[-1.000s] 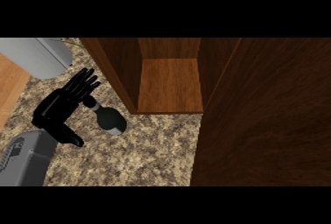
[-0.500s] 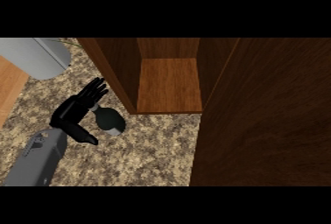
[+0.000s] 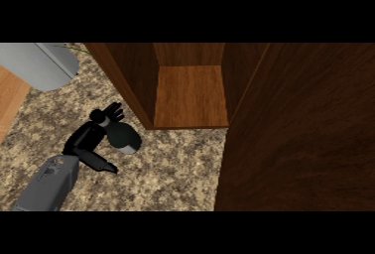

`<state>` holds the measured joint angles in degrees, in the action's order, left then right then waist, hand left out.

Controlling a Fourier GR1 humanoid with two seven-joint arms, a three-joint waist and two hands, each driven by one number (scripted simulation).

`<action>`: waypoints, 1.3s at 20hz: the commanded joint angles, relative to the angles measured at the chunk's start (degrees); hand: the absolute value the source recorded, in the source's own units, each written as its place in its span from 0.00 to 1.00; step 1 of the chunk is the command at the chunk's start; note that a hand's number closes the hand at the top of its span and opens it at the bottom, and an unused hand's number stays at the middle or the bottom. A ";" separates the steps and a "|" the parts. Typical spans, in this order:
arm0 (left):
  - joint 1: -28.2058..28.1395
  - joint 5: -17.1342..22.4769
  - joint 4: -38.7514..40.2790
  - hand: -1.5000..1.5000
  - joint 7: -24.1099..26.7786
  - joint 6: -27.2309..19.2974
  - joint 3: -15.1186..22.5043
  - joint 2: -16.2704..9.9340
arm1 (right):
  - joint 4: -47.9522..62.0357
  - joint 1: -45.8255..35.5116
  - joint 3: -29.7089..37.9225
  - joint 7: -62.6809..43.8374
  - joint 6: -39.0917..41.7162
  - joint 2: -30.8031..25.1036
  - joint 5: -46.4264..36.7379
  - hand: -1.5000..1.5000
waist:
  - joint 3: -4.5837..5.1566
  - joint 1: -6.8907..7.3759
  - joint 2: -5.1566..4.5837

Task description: Pick up the wine, place it into the cabinet and close the cabinet

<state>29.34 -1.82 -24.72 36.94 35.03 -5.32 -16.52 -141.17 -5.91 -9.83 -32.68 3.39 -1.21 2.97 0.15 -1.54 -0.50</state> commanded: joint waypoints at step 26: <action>1.48 -0.27 9.09 0.00 13.99 7.98 2.04 4.75 | -2.98 0.79 -2.69 -2.66 0.25 0.65 0.80 0.00 | 0.13 -0.74 -0.19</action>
<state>31.39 -1.80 -15.85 42.59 35.21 -3.65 -12.09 -141.29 -6.25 -11.01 -33.31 3.92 -0.86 3.01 0.28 -2.42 -0.81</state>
